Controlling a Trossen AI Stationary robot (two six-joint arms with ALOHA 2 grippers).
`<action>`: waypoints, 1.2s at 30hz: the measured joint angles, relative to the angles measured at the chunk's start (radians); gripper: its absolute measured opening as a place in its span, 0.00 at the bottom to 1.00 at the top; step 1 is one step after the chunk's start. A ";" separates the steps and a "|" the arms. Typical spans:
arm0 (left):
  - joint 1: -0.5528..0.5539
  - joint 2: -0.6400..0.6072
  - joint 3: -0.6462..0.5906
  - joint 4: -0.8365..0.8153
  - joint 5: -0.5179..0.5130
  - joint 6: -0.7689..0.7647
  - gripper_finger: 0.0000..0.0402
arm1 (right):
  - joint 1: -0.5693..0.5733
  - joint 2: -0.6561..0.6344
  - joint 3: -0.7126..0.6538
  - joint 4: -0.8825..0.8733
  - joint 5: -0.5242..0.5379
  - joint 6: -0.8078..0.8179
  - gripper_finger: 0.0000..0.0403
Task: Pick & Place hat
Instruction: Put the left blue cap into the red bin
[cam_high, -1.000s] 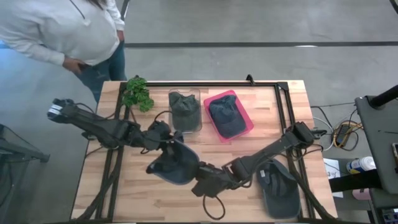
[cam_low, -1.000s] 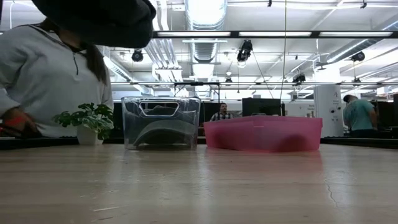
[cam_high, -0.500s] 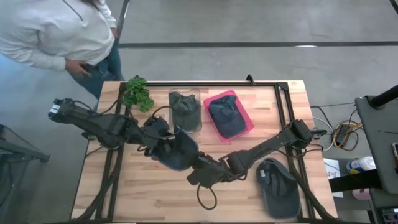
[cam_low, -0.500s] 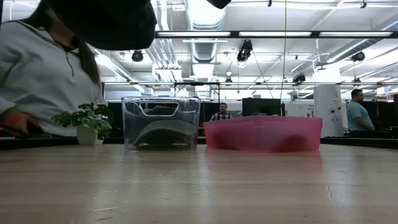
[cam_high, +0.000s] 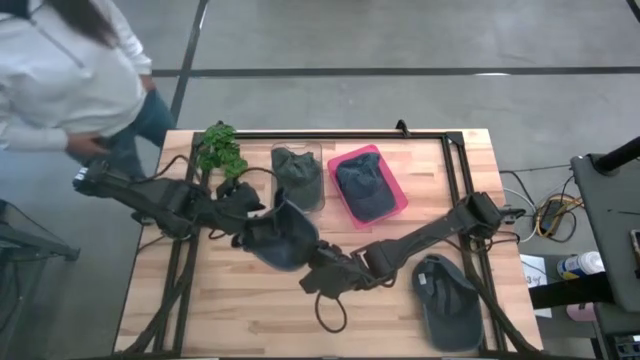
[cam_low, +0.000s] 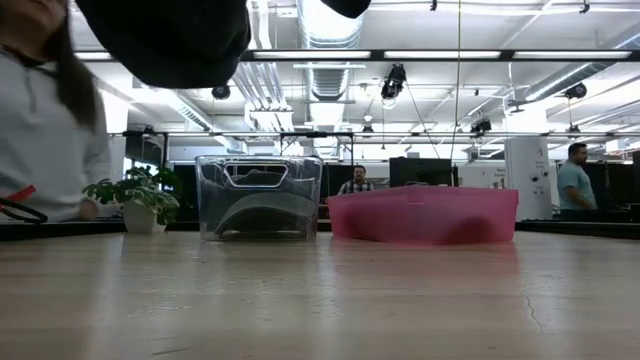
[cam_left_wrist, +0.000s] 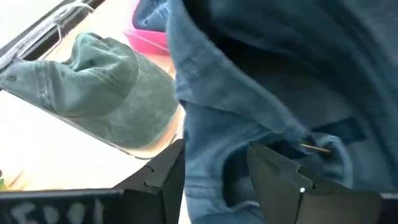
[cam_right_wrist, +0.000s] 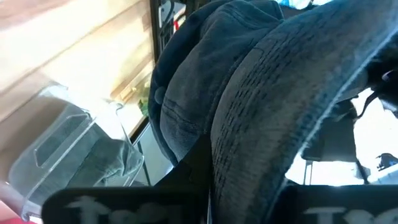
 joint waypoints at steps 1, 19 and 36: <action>0.000 -0.005 0.000 0.000 0.000 0.000 0.41 | -0.003 0.000 0.000 0.000 0.000 0.000 0.03; 0.002 -0.015 0.110 0.033 0.080 0.118 0.41 | -0.064 0.000 0.005 0.044 0.136 0.008 0.03; 0.002 -0.111 0.329 -0.181 -0.202 0.407 0.41 | -0.090 -0.003 0.005 0.042 0.647 1.241 0.03</action>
